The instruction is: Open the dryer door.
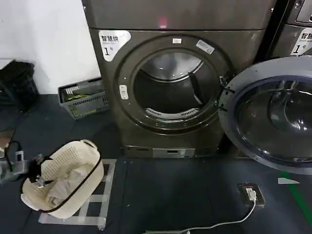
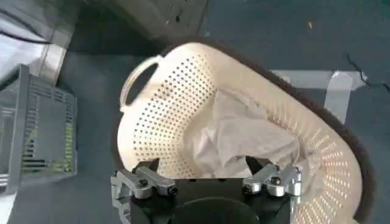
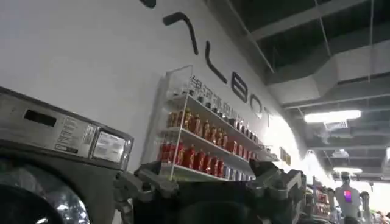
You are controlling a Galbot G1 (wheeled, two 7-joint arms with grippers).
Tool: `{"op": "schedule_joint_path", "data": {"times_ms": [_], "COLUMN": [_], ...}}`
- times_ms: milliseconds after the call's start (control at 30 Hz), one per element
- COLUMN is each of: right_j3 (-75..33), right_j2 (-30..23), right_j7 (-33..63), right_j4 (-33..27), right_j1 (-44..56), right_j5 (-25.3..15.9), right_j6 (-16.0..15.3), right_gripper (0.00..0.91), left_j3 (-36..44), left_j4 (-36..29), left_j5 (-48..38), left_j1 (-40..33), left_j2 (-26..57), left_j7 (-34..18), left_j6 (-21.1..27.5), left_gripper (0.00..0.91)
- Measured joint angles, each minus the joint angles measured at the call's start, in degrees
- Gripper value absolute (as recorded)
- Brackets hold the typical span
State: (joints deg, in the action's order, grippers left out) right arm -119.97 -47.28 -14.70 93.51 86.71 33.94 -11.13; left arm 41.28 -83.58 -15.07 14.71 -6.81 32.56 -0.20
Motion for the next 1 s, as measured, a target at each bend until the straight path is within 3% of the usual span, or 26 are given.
{"op": "schedule_joint_path", "data": {"times_ms": [700,800,1000], "right_j3": [0.53,0.82,1.55], "right_j2": [-0.27,-0.31,-0.3], "right_j7": [0.08,0.08,0.09], "right_j4": [0.62,0.62,0.85], "right_j1": [-0.58,-0.94,-1.82], "right_j5": [0.15,0.15,0.03], "right_j6": [0.05,0.03,-0.02], "right_gripper": [0.907,0.907,0.907], "left_j3": [-2.89,-3.6,-3.83], "left_j4": [0.24,1.07,2.81], "left_j5": [1.73,4.77,8.33], "left_j1": [1.73,1.88,2.25], "left_j2": [1.93,1.8,1.91], "left_j7": [1.16,2.95,2.75], "left_j6": [-1.91,-4.11,-4.06], "left_gripper": [0.907,0.907,0.907]}}
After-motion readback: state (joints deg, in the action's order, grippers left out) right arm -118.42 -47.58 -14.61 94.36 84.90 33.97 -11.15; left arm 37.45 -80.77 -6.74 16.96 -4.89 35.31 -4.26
